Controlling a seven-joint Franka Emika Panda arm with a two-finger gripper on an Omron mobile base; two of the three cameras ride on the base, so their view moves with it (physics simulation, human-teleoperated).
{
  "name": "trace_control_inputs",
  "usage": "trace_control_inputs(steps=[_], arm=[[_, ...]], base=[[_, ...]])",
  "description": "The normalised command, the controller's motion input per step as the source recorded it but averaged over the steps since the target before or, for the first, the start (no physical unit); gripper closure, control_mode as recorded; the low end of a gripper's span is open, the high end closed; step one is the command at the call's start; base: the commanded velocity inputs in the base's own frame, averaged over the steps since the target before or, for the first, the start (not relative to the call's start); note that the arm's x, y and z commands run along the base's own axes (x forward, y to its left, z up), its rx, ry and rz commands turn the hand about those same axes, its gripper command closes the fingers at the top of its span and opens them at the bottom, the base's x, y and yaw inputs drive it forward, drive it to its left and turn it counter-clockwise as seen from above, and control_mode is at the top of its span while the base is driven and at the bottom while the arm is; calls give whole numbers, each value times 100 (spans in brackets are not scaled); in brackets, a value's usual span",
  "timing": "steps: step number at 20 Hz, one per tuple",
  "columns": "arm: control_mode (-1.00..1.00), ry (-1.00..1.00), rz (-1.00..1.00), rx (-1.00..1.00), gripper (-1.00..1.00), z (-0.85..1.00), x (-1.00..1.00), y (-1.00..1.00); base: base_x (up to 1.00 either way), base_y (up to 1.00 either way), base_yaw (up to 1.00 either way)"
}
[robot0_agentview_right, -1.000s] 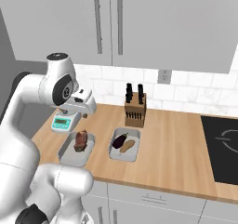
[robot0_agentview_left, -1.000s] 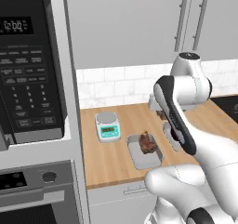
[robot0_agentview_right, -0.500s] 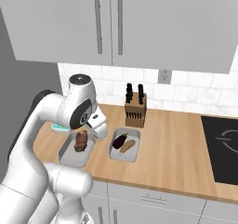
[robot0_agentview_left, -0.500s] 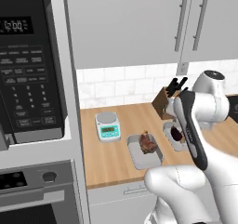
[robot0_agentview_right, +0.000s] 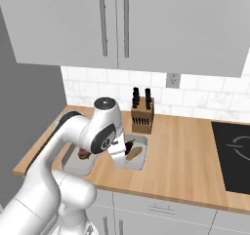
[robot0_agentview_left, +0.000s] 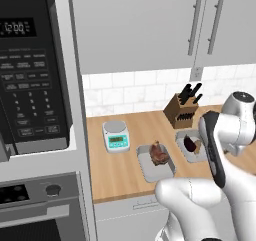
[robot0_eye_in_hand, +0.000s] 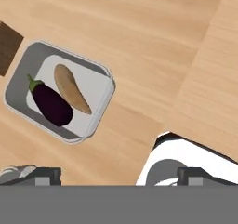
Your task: Take the meat container that has the steak and place it on the second highest rack of the freezer. Then take the vegetable container that has the sweet potato and eggplant and place it on the highest rack of the freezer.
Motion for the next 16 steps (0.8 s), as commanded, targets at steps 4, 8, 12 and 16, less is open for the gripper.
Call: trace_control_inputs(steps=[4,8,12,16], arm=[[-100,8,-4,0,-100,-24,2,-52],[-100,0,-1,9,-100,-21,2,-13],[-100,0,-2,13,-100,-29,16,5],[-100,0,-1,9,-100,-24,19,32]], base=[[0,0,0],[0,0,0],[0,0,0],[0,0,0]])
